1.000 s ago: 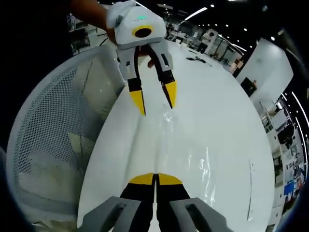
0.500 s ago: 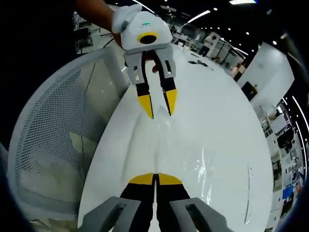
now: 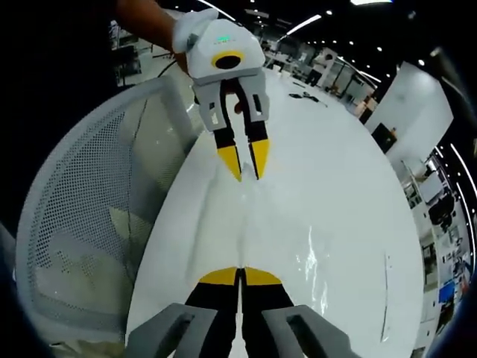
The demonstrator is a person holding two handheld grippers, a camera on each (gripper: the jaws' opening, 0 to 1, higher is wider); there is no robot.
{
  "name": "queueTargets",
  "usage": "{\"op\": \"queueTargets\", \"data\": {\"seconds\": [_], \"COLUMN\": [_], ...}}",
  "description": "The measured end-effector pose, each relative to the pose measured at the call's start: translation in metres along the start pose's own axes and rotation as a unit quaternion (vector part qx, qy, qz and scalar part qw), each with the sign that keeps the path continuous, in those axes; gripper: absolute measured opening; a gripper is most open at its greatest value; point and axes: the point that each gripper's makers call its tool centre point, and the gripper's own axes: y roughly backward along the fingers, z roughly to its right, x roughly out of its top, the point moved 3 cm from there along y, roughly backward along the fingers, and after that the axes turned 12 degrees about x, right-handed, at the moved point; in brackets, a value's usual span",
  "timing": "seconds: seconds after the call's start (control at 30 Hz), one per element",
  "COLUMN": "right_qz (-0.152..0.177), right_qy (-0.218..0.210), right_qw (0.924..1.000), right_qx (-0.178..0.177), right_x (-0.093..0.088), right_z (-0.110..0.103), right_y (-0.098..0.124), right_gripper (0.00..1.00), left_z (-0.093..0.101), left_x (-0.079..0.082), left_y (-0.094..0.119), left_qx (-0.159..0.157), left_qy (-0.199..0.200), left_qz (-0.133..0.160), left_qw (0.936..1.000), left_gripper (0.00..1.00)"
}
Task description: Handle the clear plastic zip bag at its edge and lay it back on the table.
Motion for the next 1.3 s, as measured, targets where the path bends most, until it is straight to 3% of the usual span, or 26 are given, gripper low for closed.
{"op": "queueTargets", "data": {"seconds": [0.93,1.3], "right_qz": [0.007,0.028], "right_qy": [-0.025,-0.027], "right_qw": [0.9996,0.9991], "right_qx": [-0.007,-0.015], "right_x": [-0.003,0.011], "right_z": [-0.005,-0.004], "right_y": [-0.003,-0.006], "right_gripper": [0.01,0.06], "left_z": [0.006,0.008], "left_x": [0.003,0.005], "left_y": [0.003,0.002], "left_qx": [-0.024,-0.029], "left_qy": [-0.002,-0.001], "left_qz": [0.002,0.005], "left_qw": [0.9997,0.9996], "left_gripper": [0.01,0.0]}}
